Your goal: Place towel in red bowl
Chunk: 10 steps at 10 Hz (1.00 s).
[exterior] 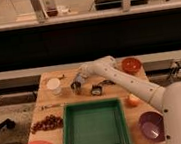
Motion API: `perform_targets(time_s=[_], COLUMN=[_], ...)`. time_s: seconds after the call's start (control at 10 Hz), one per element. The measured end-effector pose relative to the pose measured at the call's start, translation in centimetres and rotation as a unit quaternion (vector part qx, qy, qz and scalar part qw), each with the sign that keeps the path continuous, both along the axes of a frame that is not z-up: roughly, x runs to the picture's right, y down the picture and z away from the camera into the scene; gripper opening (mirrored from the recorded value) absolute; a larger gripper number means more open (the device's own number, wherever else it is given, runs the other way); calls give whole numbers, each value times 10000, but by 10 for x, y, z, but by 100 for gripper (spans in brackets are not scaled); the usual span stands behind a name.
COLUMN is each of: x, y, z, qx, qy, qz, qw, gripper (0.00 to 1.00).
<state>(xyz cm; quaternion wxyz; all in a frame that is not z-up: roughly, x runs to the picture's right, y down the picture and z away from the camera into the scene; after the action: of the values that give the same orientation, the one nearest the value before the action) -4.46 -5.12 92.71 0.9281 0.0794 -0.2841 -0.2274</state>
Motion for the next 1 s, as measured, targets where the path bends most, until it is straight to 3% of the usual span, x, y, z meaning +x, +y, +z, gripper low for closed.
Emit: perform_targets(time_s=[0.4,0.6,1.0], x=[53,96,156], y=[-22,-33,-55], z=[-30,-47,-78], qx=[154,223,414], qy=[30,170,487], qz=[341,526,830], qw=[9993,9982,9945], gripper=[0,0,0])
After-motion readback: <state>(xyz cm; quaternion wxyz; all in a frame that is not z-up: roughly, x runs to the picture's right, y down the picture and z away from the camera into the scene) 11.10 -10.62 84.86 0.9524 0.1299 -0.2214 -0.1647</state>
